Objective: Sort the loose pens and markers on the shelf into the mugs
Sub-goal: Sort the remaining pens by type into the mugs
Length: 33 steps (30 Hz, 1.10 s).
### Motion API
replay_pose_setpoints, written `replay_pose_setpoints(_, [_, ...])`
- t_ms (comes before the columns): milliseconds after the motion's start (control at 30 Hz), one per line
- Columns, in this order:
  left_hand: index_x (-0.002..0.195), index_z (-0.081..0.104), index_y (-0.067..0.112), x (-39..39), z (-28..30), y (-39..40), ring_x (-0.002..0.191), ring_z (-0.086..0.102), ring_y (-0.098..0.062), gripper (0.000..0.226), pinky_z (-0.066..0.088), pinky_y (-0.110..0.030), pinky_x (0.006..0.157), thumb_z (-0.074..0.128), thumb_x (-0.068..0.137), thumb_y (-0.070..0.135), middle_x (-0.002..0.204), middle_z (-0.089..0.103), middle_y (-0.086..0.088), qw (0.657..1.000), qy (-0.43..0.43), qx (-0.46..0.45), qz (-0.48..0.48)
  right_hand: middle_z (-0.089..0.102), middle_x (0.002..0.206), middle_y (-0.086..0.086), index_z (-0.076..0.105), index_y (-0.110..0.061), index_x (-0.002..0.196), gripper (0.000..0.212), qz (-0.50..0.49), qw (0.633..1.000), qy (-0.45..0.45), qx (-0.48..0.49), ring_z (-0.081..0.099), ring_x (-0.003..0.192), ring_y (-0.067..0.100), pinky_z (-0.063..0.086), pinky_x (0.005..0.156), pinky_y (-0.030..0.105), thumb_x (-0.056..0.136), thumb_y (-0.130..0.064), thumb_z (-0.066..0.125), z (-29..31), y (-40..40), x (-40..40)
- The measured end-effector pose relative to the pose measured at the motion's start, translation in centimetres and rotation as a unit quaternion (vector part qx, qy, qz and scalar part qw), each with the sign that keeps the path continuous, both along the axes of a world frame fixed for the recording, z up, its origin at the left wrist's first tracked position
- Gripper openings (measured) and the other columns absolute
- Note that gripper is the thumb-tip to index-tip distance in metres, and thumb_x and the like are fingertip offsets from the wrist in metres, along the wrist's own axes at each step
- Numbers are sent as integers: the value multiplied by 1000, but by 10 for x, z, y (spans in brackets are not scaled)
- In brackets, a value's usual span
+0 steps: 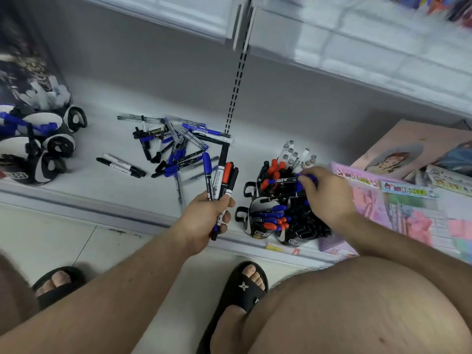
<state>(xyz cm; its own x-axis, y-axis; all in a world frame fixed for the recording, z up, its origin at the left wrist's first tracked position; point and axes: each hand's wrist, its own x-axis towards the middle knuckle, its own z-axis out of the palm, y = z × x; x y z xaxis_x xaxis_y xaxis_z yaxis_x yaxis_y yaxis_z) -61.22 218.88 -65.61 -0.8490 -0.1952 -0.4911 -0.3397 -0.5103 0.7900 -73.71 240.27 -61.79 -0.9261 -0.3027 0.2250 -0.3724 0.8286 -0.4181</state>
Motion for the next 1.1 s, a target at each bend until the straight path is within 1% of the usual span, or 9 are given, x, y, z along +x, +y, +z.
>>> replay_pose_setpoints(200, [91, 61, 7, -1, -3, -4, 57, 49, -13, 12, 37, -28, 52, 52, 99, 9, 79, 63, -1, 1000, 0, -7, 0, 74, 92, 16, 74, -1, 100, 14, 68, 992, 107, -12, 70, 80, 28, 37, 79, 11, 87, -5, 71, -17, 15, 12])
replay_pose_setpoints(367, [93, 61, 7, 2, -5, -4, 57, 50, -14, 11, 38, -29, 52, 52, 99, 8, 77, 64, 0, 1000, 1, -2, -2, 72, 93, 15, 74, -4, 102, 16, 109, 990, 52, 67, 70, 82, 32, 50, 78, 27, 89, -13, 70, -39, 23, 14])
replay_pose_setpoints(533, [94, 60, 7, 8, -1, -7, 57, 50, -13, 10, 39, -29, 53, 52, 99, 9, 74, 65, 1, 1000, 4, -13, -8, 64, 103, 15, 73, -4, 109, 21, 83, 993, -49, 67, 61, 94, 31, 48, 85, 33, 95, -16, 63, -59, -10, 0])
replay_pose_setpoints(667, [93, 61, 7, 12, 5, -12, 56, 51, -13, 11, 39, -28, 52, 51, 100, 9, 72, 65, 3, 1000, 12, -5, -9, 57, 107, 17, 72, -1, 101, 21, 123, 981, -53, 138, 56, 98, 39, 49, 88, 44, 94, -19, 64, -80, -29, 2])
replay_pose_setpoints(733, [93, 61, 7, 14, 7, -12, 57, 50, -13, 11, 39, -28, 53, 52, 99, 9, 72, 65, 2, 1000, 15, 2, -8, 46, 131, 13, 59, -12, 128, 43, 129, 966, -84, 207, 43, 116, 37, 36, 102, 48, 98, -41, 50, -87, -34, 10])
replay_pose_setpoints(800, [92, 61, 9, 15, 9, -13, 57, 50, -14, 11, 39, -28, 53, 53, 99, 8, 77, 66, 0, 1000, 17, 7, -7, 17, 155, 7, 25, -25, 152, 69, 137, 939, -106, 296, 17, 138, 31, 12, 116, 47, 95, -61, 18, -91, -35, 16])
replay_pose_setpoints(933, [94, 60, 10, 17, 11, -15, 56, 50, -14, 8, 38, -27, 52, 53, 98, 9, 80, 66, -1, 999, 29, 20, -19, -20, 162, -1, -4, -32, 156, 67, 154, 921, -135, 331, -17, 148, 25, -13, 118, 49, 98, -61, 10, -84, -37, 13])
replay_pose_setpoints(1033, [93, 61, 9, 18, 15, -18, 56, 49, -14, 8, 37, -27, 52, 54, 97, 9, 81, 65, -2, 998, 44, 41, -36, -12, 164, -4, 3, -33, 156, 68, 151, 927, -126, 319, -12, 149, 22, -12, 118, 49, 96, -64, 12, -57, -39, 7])
replay_pose_setpoints(1100, [91, 62, 9, 19, 19, -19, 56, 49, -14, 9, 37, -27, 51, 55, 96, 9, 82, 64, -3, 995, 54, 64, -46, 19, 161, -4, 26, -32, 153, 70, 133, 955, -105, 243, 13, 148, 20, -1, 118, 44, 93, -67, 21, -26, -45, 1])
